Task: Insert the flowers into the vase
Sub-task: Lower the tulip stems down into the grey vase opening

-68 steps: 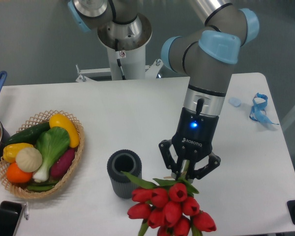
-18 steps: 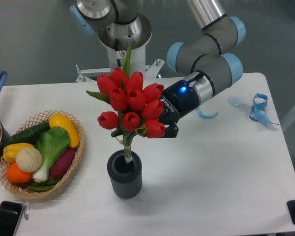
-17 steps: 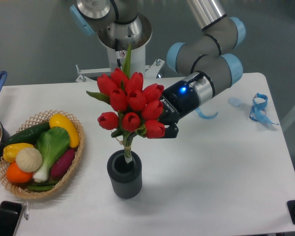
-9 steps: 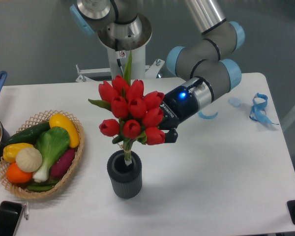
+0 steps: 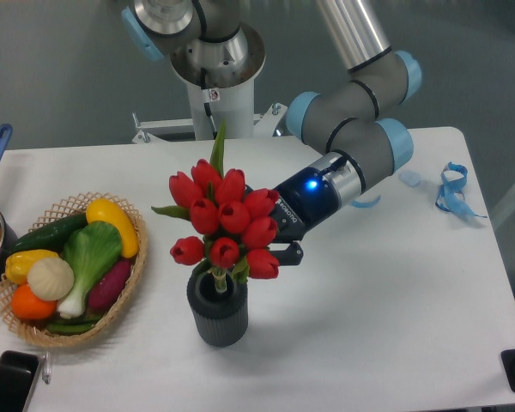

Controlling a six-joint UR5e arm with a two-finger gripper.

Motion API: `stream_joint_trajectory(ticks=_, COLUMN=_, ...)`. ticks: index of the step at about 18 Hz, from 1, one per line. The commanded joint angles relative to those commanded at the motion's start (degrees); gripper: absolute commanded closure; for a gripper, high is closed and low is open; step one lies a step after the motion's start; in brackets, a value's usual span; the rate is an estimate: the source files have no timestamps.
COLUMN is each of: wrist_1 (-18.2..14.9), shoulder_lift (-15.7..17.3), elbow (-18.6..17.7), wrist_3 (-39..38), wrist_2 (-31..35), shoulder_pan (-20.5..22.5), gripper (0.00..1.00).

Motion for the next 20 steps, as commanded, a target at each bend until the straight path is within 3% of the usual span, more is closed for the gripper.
stream_joint_trajectory(ticks=9, wrist_1=0.1, shoulder_lift=-0.6, elbow=-3.1, wrist_3=2.9, wrist_2=5.4, shoulder_pan=-0.1, gripper=0.78)
stream_joint_trajectory(ticks=20, wrist_1=0.1, shoulder_lift=-2.2, elbow=-5.9, wrist_3=8.7, wrist_2=6.2, shoulder_pan=-0.7, gripper=0.78)
